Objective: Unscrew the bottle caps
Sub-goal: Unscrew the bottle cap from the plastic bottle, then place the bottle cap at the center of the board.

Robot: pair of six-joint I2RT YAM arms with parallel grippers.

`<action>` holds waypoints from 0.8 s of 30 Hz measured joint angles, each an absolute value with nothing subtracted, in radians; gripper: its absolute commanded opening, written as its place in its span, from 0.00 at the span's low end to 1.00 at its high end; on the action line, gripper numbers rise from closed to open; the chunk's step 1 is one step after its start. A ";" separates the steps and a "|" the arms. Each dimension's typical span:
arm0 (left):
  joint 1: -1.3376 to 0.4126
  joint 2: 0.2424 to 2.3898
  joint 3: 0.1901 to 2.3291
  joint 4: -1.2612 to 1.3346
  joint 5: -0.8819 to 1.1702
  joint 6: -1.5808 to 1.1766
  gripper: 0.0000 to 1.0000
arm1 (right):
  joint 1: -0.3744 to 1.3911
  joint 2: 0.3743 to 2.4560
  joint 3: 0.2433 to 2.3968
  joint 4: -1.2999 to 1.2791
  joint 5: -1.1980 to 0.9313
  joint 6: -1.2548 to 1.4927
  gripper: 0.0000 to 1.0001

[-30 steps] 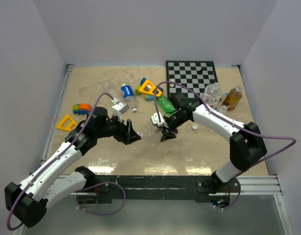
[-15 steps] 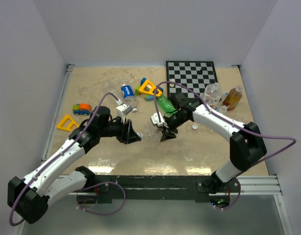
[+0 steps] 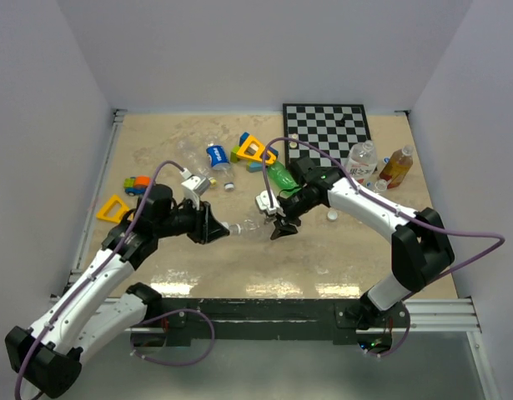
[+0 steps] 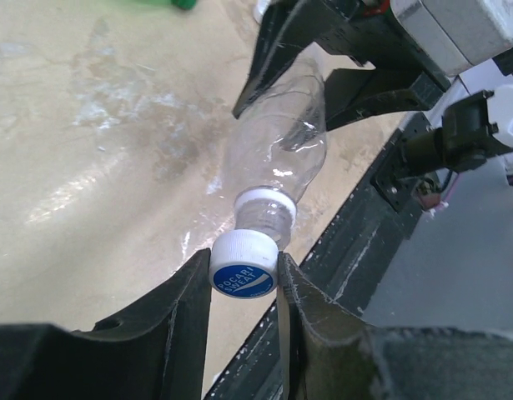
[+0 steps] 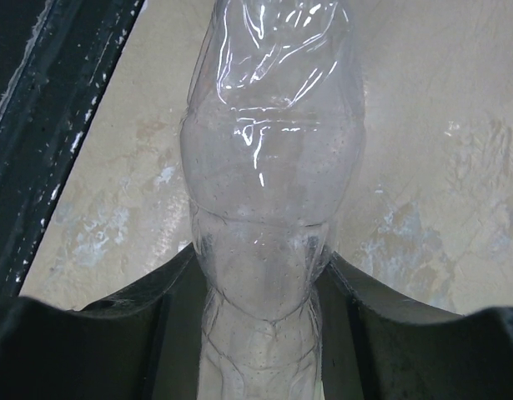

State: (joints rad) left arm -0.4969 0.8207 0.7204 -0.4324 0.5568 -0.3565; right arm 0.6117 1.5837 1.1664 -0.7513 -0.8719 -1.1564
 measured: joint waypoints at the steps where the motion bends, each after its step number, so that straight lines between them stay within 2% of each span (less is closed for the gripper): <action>1: -0.489 0.808 0.720 -0.440 0.545 -0.357 0.04 | 0.608 1.584 1.166 -0.757 -0.871 -1.155 0.07; 11: -0.456 0.802 0.693 -0.427 0.428 -0.434 0.00 | 0.603 1.584 1.166 -0.753 -0.854 -1.109 0.07; 17: -0.453 1.053 0.641 -0.380 0.255 -0.548 0.01 | 0.603 1.584 1.166 -0.714 -0.855 -1.050 0.07; 24: -0.452 1.223 0.637 -0.303 0.101 -0.609 0.10 | 0.603 1.584 1.166 -0.701 -0.856 -1.029 0.07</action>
